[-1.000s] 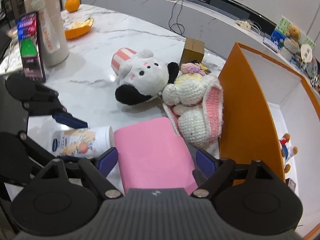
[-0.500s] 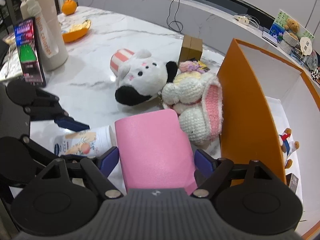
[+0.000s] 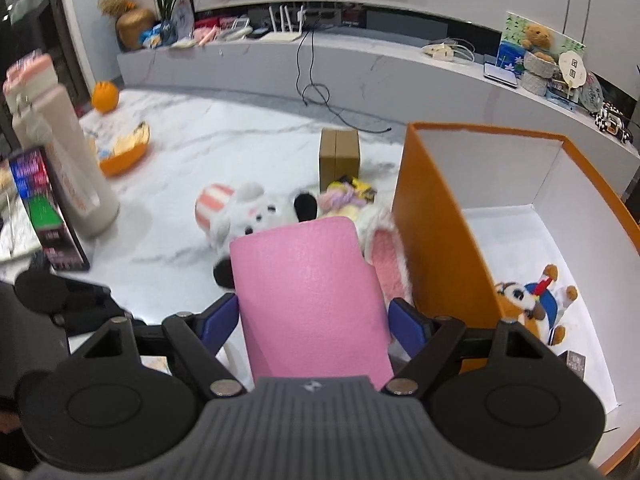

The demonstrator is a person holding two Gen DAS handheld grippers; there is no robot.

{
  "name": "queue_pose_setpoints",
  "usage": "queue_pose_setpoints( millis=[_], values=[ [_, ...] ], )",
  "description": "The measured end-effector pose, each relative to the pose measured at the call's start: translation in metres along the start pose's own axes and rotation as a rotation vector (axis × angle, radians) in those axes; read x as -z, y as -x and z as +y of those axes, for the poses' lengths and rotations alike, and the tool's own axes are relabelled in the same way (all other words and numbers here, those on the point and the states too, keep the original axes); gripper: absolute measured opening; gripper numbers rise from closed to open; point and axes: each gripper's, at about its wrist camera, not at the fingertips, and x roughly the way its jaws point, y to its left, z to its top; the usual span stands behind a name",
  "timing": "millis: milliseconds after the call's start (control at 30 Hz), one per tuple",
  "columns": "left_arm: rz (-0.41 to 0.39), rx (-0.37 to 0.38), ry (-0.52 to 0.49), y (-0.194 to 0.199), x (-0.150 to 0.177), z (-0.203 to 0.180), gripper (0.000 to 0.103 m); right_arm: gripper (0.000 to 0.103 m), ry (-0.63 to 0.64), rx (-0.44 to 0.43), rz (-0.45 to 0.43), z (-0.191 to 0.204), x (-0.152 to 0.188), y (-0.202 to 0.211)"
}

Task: Organize objects
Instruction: 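Carry the pink notebook and white jar into the orange box and open both grippers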

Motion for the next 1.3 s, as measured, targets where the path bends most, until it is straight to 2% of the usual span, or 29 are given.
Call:
queue_pose_setpoints(
  millis=[233,400,500,567,600,633,767,1067,1300],
  values=[
    [0.049,0.025,0.04,-0.011,0.005,-0.001,0.055,0.082,-0.005,-0.008,0.008,0.003,0.0,0.002],
    [0.052,0.008,0.03,-0.015,0.001,-0.005,0.056,0.082,0.004,0.001,0.027,0.001,0.004,0.001],
    [0.053,-0.007,0.016,-0.017,-0.001,-0.008,0.058,0.082,-0.003,0.004,0.023,-0.002,0.004,0.002],
    [0.056,-0.002,0.008,-0.019,-0.003,-0.009,0.064,0.082,-0.008,0.006,0.022,-0.003,0.004,0.002],
    [0.056,-0.004,0.012,-0.019,-0.003,-0.009,0.063,0.082,-0.009,0.007,0.022,-0.004,0.004,0.002],
    [0.049,-0.013,0.014,-0.018,-0.004,-0.008,0.052,0.082,-0.01,0.009,0.021,-0.004,0.004,0.002],
    [0.04,0.007,0.06,-0.016,-0.004,-0.003,0.051,0.082,-0.016,0.006,0.012,-0.006,0.003,0.004],
    [-0.008,-0.011,0.038,0.009,-0.013,-0.006,0.051,0.082,-0.076,-0.014,-0.055,-0.017,-0.007,0.021],
    [-0.025,-0.051,0.039,0.028,-0.037,-0.001,0.051,0.082,-0.155,-0.038,-0.129,-0.037,-0.014,0.041]
  ],
)
